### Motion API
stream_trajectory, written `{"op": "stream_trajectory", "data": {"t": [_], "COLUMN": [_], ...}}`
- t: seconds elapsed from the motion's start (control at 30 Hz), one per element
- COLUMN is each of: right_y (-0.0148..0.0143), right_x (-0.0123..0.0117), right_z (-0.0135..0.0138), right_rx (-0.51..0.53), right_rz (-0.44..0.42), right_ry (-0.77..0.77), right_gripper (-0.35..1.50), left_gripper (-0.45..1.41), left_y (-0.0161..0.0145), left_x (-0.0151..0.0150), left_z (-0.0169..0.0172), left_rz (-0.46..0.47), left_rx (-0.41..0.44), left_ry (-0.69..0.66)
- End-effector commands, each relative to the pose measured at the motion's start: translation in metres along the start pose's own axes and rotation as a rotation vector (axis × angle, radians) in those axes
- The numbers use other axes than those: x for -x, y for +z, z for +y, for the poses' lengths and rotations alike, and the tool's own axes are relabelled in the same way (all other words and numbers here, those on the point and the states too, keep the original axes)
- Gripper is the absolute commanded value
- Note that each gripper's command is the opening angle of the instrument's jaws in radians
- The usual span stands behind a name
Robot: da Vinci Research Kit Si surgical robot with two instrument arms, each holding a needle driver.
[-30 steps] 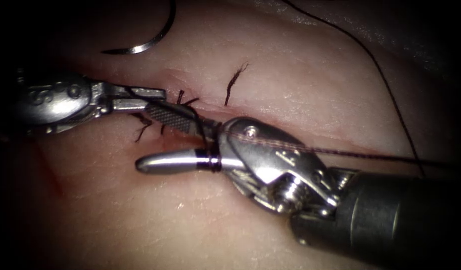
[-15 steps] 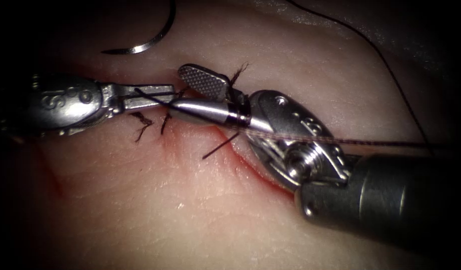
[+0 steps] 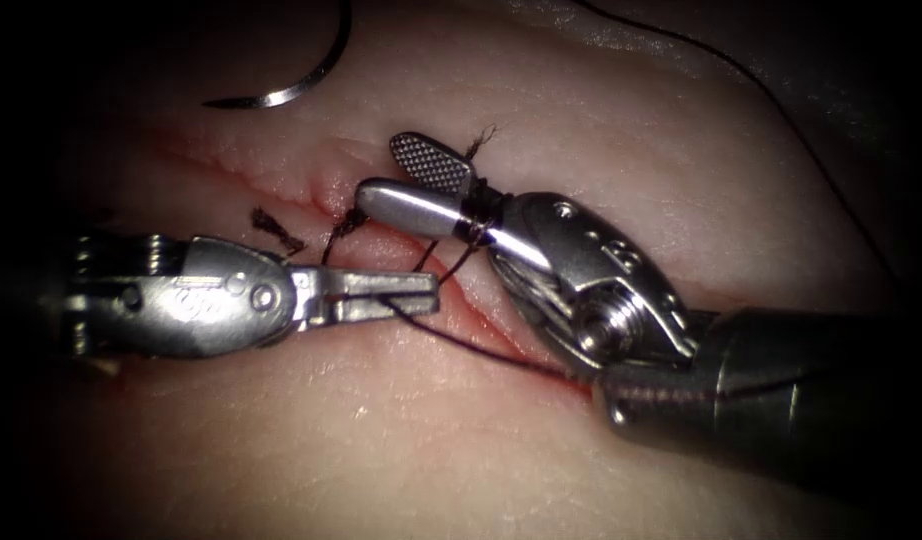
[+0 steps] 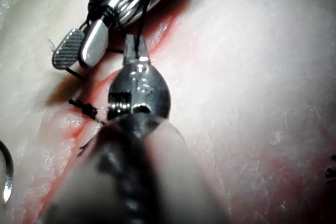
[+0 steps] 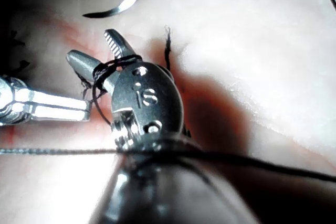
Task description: Wound Closure
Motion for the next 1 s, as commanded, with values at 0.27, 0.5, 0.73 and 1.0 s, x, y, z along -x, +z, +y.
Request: {"op": "stream_trajectory", "data": {"t": [0.27, 0.5, 0.73, 1.0], "right_y": [-0.0013, -0.0015, -0.0007, 0.0008], "right_x": [0.0015, 0.0018, 0.0025, 0.0043], "right_z": [-0.0001, 0.0004, 0.0014, 0.0027], "right_rx": [0.230, 0.357, 0.434, 0.452], "right_rz": [-0.088, -0.100, -0.126, -0.155], "right_ry": [-0.030, 0.011, 0.080, 0.104], "right_gripper": [0.41, 0.61, 0.84, 0.81], "left_gripper": [-0.45, -0.45, -0.45, -0.45], "left_y": [0.0006, 0.0006, 0.0010, 0.0012], "left_x": [0.0011, 0.0020, 0.0028, 0.0029], "left_z": [-0.0014, -0.0025, -0.0033, -0.0039], "left_rz": [0.002, 0.002, -0.003, -0.008], "left_rx": [0.005, 0.002, 0.002, 0.007], "left_ry": [0.005, 0.012, 0.002, -0.003]}}
